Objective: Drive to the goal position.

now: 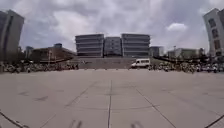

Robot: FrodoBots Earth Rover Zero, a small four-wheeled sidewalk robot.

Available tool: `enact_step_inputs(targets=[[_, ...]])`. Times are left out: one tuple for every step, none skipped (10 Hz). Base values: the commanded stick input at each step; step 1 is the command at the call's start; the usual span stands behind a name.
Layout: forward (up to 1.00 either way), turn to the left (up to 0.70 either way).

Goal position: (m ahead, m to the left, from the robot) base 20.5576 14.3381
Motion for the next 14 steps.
enact_step_inputs(targets=[[0.85, 0.00], [0.85, 0.05], [0.85, 0.15], [0.85, 0.20], [0.85, 0.11], [0.85, 0.01], [0.85, -0.01], [0.85, -0.02], [0.85, -0.02], [0.85, -0.02], [0.85, -0.02], [0.85, 0.05], [0.85, 0.21], [0.85, 0.30]])
